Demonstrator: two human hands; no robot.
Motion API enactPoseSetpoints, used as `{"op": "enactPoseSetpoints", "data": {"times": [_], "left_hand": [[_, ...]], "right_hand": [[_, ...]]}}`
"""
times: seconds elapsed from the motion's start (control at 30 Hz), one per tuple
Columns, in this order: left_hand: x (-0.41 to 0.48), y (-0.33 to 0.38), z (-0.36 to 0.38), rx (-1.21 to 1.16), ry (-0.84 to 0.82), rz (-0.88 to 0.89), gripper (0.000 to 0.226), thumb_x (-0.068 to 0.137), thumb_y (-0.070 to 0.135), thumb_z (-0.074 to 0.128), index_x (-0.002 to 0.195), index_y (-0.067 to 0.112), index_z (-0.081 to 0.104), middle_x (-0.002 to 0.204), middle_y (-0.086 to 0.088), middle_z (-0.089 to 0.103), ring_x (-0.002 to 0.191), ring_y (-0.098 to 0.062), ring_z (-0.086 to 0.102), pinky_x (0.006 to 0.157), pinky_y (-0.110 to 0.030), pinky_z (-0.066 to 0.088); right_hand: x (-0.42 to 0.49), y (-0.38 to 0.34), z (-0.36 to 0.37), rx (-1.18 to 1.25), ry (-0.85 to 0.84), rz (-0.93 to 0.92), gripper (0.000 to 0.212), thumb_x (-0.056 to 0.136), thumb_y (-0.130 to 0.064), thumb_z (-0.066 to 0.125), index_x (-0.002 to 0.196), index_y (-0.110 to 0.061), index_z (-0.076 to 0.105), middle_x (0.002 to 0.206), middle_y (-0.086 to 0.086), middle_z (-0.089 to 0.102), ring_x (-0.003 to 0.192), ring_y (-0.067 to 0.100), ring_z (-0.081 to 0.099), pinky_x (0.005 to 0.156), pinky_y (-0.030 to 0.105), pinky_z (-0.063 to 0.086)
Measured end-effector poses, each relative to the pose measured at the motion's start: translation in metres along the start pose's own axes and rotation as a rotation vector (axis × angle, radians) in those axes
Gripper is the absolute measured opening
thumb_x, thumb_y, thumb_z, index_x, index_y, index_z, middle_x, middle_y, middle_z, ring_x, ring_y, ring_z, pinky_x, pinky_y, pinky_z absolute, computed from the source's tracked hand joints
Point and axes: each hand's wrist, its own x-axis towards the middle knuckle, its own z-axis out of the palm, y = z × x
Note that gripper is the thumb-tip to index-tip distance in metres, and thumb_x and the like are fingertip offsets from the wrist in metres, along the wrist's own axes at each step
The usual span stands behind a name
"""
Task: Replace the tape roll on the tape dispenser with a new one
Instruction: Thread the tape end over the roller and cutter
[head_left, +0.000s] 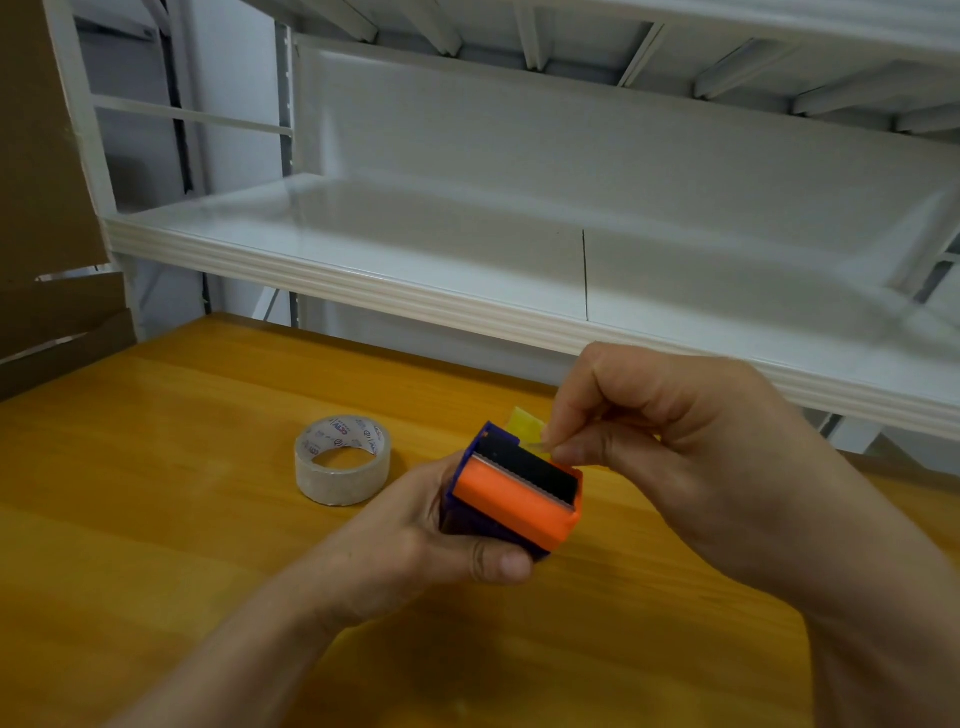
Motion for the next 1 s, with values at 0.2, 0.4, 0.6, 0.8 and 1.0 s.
{"op": "enactPoseSetpoints", "data": {"times": [0.2, 0.4, 0.6, 0.8, 1.0], "left_hand": [[0.0, 0.001, 0.001, 0.013, 0.016, -0.016, 0.035, 0.077, 0.007, 0.078, 0.097, 0.034, 0.071, 0.097, -0.005, 0.075, 0.091, -0.016, 0.071, 0.078, -0.022, 0.053], [0.0, 0.003, 0.002, -0.067, -0.065, 0.008, 0.04, 0.07, 0.038, 0.083, 0.105, 0.025, 0.07, 0.097, -0.008, 0.075, 0.09, -0.018, 0.072, 0.079, -0.028, 0.054], [-0.001, 0.0, 0.0, -0.132, -0.108, 0.011, 0.049, 0.071, 0.041, 0.083, 0.111, 0.02, 0.067, 0.099, -0.013, 0.073, 0.094, -0.03, 0.068, 0.083, -0.041, 0.053], [-0.002, 0.001, -0.003, -0.125, -0.103, 0.007, 0.049, 0.069, 0.042, 0.084, 0.11, 0.019, 0.068, 0.099, -0.011, 0.074, 0.094, -0.027, 0.07, 0.084, -0.038, 0.054], [-0.002, 0.003, -0.001, -0.119, -0.081, 0.009, 0.046, 0.067, 0.043, 0.085, 0.107, 0.028, 0.07, 0.098, -0.006, 0.076, 0.093, -0.021, 0.071, 0.084, -0.036, 0.055]], "right_hand": [[-0.001, -0.002, 0.0, 0.0, -0.022, 0.011, 0.005, 0.083, -0.024, 0.065, 0.081, -0.029, 0.064, 0.081, -0.009, 0.07, 0.082, 0.01, 0.067, 0.067, 0.034, 0.056], [-0.002, -0.004, -0.003, 0.032, -0.066, 0.005, 0.014, 0.088, -0.016, 0.067, 0.083, -0.028, 0.062, 0.085, -0.004, 0.071, 0.088, 0.014, 0.069, 0.071, 0.042, 0.057], [-0.004, -0.009, -0.006, -0.001, -0.075, -0.015, 0.016, 0.088, -0.017, 0.065, 0.084, -0.031, 0.06, 0.085, -0.008, 0.068, 0.084, 0.012, 0.065, 0.066, 0.029, 0.053], [-0.004, -0.012, -0.005, 0.01, -0.048, 0.003, 0.009, 0.088, -0.025, 0.062, 0.087, -0.034, 0.06, 0.088, -0.008, 0.071, 0.085, 0.011, 0.067, 0.07, 0.042, 0.055], [-0.004, -0.015, -0.005, 0.018, -0.059, 0.015, 0.006, 0.086, -0.03, 0.058, 0.088, -0.035, 0.06, 0.094, -0.01, 0.072, 0.089, 0.009, 0.067, 0.073, 0.04, 0.056]]}}
